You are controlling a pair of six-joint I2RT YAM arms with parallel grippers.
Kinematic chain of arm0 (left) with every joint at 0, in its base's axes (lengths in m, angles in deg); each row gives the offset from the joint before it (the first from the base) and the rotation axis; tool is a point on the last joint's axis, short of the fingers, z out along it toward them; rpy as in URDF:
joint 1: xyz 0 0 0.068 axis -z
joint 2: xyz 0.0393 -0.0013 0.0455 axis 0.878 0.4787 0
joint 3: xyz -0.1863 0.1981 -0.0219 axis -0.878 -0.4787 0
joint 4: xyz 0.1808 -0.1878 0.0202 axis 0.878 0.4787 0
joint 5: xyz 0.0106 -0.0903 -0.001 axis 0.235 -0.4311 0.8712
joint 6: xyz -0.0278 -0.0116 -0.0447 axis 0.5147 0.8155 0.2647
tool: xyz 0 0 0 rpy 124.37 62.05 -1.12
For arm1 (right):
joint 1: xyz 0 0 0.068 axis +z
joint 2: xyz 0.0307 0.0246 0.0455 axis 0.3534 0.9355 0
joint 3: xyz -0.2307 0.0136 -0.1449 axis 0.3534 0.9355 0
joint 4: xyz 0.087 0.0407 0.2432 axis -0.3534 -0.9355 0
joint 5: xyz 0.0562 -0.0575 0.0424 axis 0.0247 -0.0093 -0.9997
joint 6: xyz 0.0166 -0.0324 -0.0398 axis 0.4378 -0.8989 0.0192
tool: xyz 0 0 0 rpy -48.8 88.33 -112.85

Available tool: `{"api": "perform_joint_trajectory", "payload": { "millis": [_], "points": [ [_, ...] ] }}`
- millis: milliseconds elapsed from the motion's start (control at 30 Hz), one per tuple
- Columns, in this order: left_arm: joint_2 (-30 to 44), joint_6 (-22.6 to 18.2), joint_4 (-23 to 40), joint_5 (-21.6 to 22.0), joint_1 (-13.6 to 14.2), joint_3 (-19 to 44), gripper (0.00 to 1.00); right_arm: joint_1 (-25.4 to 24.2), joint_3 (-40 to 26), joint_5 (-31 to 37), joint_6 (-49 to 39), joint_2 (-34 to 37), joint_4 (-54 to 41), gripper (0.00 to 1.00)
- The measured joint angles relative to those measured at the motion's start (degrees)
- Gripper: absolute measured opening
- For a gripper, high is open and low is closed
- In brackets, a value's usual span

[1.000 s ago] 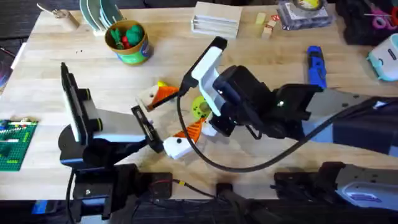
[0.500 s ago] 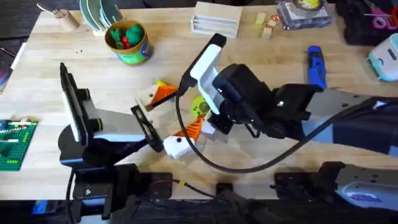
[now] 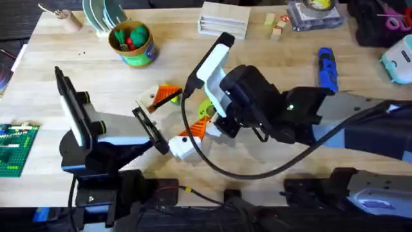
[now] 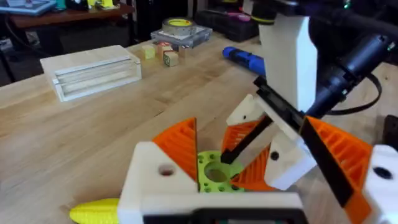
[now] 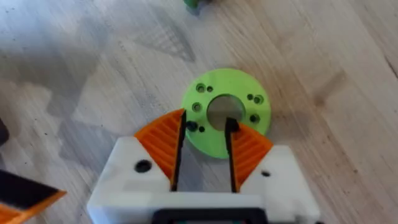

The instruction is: Pick up the gripper from the table and insert it into the empty holder that is missing its gripper. Then pick up a screw, insert it into the mounting hole, and use the screwdriver to tighten it. Finally, clean up the table by picking up the vegetable and placing it into the bucket.

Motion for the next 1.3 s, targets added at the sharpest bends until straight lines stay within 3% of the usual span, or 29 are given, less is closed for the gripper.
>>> {"api": "perform_joint_trajectory", "payload": {
  "millis": [100, 367, 800, 1100, 1300],
  "points": [
    [0.0, 0.0, -0.04, 0.51, 0.0, 0.0, 0.992, 0.0, 0.0, 0.0, 0.02, 0.02, 0.02, 0.484],
    [0.0, 0.0, -0.07, 0.84, 0.0, 0.0, 0.993, 0.0, 0.0, 0.0, 0.02, 0.79, 0.07, 0.473],
    [0.0, 0.0, -0.07, 0.82, 0.0, 0.0, 0.993, 1.54, -0.09, 1.08, -1.92, 3.49, 2.58, 0.319],
    [0.0, 0.0, -0.07, 0.84, 0.0, 0.0, 0.993, 2.52, -0.95, 5.64, -6.08, 3.49, -1.42, 0.324],
    [0.01, 0.0, -0.07, 0.84, 0.0, 0.0, 0.993, -0.77, -1.57, 6.55, -6.46, 3.49, -3.42, 0.363]
  ]
}}
